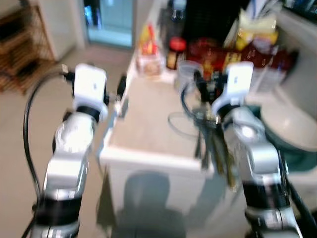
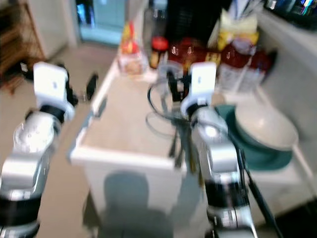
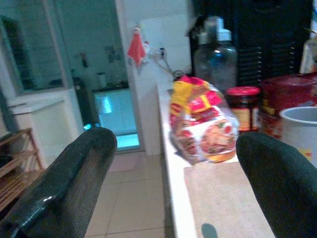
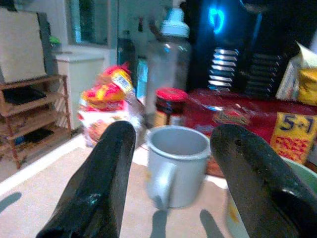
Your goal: Setting the table
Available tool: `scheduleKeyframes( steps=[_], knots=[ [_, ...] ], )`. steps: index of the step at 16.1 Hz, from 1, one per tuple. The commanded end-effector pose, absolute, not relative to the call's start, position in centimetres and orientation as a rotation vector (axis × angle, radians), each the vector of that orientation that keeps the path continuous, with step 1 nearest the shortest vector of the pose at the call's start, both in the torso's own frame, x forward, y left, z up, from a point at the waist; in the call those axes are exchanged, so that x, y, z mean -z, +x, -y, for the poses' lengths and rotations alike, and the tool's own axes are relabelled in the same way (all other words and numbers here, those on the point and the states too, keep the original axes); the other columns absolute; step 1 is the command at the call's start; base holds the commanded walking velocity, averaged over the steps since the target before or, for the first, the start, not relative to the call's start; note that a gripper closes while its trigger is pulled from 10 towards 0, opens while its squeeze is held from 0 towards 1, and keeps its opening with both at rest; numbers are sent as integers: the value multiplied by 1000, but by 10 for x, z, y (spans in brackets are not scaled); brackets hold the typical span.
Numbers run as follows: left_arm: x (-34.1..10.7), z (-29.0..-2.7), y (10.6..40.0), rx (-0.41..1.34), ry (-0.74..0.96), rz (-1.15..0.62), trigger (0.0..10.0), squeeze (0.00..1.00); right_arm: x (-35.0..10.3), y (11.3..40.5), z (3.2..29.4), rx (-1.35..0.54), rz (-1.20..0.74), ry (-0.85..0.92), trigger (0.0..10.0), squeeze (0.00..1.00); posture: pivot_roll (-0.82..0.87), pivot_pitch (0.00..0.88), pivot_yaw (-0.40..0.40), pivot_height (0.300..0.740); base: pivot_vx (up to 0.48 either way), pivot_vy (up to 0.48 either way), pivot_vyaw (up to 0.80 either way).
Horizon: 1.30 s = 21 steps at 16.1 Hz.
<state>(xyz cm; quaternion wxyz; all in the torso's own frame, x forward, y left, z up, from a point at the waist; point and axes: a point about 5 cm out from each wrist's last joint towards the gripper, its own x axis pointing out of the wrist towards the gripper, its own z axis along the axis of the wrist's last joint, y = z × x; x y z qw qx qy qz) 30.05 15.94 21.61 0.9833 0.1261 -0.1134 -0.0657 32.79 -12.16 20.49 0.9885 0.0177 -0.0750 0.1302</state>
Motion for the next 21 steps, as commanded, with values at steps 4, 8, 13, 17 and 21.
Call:
scheduleKeyframes(
  steps=[4,8,13,17,21],
  knots=[
    [-215,-154,295,217,290,217,10000,0,-192,332,122,-243,102,128,10000,1000,109,0,-115,740,0,0,0],
    [-215,-155,291,332,312,188,10000,0,-179,345,124,-156,59,145,10000,1000,105,0,-98,740,0,0,0],
    [-212,-145,279,495,309,163,10000,0,-168,376,104,-212,4,137,10000,1000,148,30,-94,740,0,0,0],
    [-212,-143,270,555,320,139,10000,0,-177,396,97,-154,10,87,10000,0,186,51,-94,740,0,0,0],
    [-209,-132,256,688,274,96,10000,0,-179,404,87,-134,-41,64,10000,0,211,64,-94,740,0,0,0]
  ],
)
